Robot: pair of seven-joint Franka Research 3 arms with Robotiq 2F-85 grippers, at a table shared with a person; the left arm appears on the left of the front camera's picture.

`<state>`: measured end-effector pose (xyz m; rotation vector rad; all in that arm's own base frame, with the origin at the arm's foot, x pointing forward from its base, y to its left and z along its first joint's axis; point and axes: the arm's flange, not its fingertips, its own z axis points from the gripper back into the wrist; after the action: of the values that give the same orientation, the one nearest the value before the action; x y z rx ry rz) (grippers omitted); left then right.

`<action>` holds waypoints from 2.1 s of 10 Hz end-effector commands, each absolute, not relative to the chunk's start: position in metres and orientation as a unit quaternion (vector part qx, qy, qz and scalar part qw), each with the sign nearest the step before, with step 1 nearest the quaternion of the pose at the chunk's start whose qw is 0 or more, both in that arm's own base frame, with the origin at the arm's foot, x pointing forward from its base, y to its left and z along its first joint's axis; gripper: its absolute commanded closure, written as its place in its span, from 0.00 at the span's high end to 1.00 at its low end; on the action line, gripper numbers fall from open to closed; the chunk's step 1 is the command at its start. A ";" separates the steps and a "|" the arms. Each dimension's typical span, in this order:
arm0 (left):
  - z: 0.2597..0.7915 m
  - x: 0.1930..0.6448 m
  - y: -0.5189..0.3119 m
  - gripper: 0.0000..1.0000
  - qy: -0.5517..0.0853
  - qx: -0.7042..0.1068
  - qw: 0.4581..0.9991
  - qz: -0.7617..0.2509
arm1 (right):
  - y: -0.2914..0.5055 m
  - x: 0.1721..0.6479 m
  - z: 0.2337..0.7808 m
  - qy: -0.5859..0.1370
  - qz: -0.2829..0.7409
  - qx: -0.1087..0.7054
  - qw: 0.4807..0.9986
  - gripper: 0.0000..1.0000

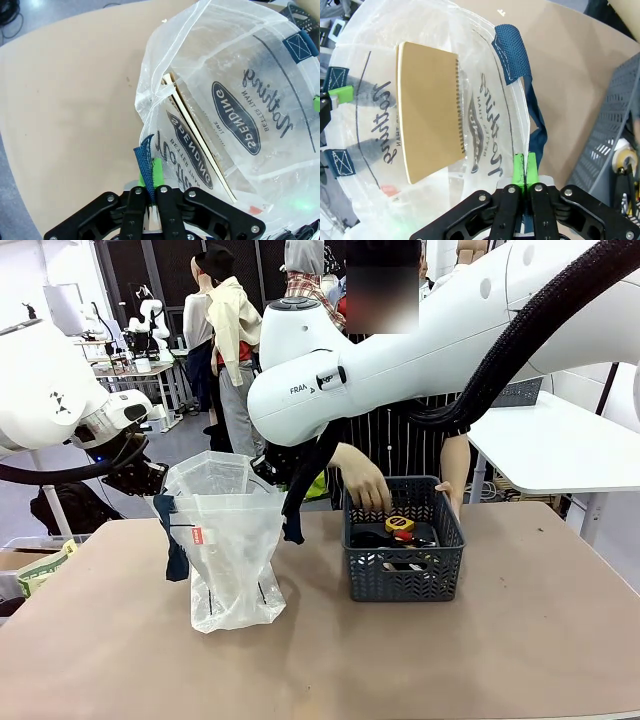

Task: Transfer purchased items from the store into the shopping bag.
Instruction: Move the Reusable shopping bag to the right side of the table.

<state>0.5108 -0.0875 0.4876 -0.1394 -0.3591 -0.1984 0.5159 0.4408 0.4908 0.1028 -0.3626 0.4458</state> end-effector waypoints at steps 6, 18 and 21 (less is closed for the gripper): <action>0.490 0.508 -0.085 0.00 -0.180 -0.062 0.978 -0.090 | 0.440 0.516 0.491 -0.181 0.210 0.049 0.960 0.00; 0.490 0.508 -0.085 0.00 -0.180 -0.062 0.978 -0.090 | 0.440 0.516 0.491 -0.181 0.210 0.049 0.960 0.00; 0.490 0.508 -0.085 0.00 -0.180 -0.062 0.978 -0.090 | 0.440 0.516 0.491 -0.181 0.210 0.049 0.960 0.00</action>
<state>0.5108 -0.0875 0.4876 -0.1394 -0.3591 -0.1984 0.5159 0.4408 0.4908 0.1028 -0.3626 0.4458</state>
